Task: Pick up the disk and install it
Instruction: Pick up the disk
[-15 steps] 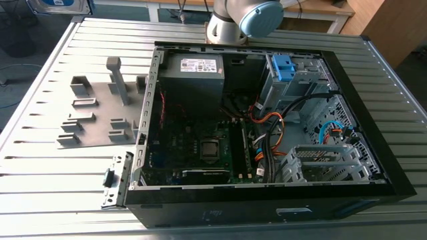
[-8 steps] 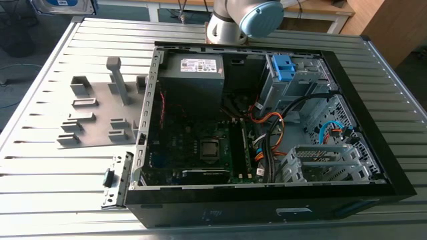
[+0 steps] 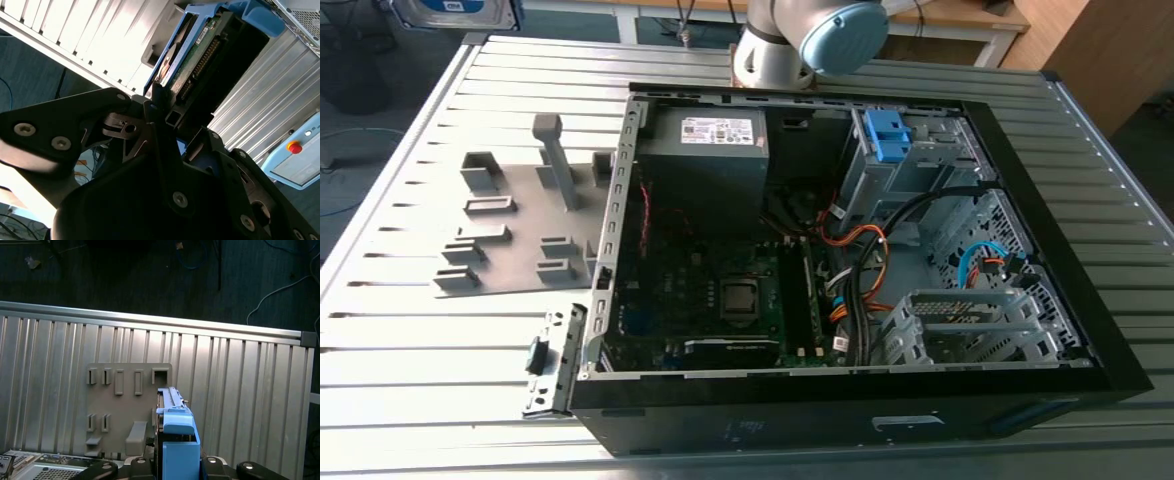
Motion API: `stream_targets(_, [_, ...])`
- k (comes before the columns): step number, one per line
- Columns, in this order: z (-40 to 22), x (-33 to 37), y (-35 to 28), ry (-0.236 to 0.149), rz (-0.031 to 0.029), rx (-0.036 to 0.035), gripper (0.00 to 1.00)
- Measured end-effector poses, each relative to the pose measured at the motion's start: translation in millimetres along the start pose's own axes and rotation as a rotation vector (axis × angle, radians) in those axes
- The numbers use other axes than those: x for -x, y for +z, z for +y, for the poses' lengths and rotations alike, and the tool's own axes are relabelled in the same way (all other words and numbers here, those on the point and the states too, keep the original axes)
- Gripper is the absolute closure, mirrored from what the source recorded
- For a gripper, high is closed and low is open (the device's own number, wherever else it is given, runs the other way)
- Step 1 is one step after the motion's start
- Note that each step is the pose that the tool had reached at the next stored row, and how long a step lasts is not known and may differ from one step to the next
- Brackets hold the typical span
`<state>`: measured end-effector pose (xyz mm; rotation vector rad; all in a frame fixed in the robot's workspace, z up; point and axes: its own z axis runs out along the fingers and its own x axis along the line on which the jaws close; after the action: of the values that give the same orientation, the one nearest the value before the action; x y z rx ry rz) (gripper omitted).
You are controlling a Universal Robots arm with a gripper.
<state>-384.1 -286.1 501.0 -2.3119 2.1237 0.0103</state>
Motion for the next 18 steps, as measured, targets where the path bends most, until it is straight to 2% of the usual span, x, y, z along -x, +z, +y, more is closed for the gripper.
stream_targets(18, [-13.0, -1.1, 0.0, 0.0, 0.0, -0.0001, 0.63])
